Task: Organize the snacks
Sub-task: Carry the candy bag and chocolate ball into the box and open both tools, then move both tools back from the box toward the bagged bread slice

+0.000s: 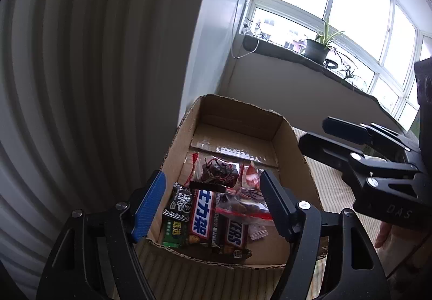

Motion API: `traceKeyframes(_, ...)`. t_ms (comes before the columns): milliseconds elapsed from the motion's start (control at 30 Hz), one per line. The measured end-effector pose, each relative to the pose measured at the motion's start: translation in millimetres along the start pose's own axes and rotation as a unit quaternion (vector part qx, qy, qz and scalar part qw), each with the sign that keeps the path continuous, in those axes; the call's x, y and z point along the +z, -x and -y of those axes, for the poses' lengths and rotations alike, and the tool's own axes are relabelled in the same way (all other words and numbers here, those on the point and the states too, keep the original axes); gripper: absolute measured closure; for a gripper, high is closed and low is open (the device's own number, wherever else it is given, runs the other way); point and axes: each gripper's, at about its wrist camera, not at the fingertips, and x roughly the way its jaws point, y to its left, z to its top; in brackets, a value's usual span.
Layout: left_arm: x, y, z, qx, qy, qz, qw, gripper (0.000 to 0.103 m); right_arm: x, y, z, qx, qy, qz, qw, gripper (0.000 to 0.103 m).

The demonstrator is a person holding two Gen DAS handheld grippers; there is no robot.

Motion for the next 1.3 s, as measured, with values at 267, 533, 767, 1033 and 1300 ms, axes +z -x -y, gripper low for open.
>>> traceKeyframes(267, 8.1, 11.6, 18.7, 0.022, -0.028, 0.008, 0.9993, 0.028, -32.7, 23.7, 7.4, -0.030, -0.039, 0.001, 0.999, 0.023)
traceKeyframes(533, 20.3, 47.2, 38.3, 0.035, -0.064, 0.050, 0.9961, 0.025, -38.5, 53.3, 10.2, -0.036, -0.052, 0.011, 0.998, 0.018)
traceKeyframes(767, 22.3, 66.4, 54.4, 0.037, -0.084, 0.066, 0.9936, 0.025, -42.8, 77.9, 9.2, -0.036, -0.054, 0.026, 0.998, 0.015)
traceKeyframes(1033, 18.6, 81.4, 87.5, 0.036, -0.121, 0.074, 0.9893, 0.024, -57.3, 102.4, 31.3, -0.052, -0.079, 0.041, 0.995, 0.006)
traceKeyframes(1300, 16.5, 82.5, 142.8, 0.025, -0.174, 0.072, 0.9817, 0.024, -85.1, 133.5, 73.3, -0.075, -0.128, 0.051, 0.988, 0.005)
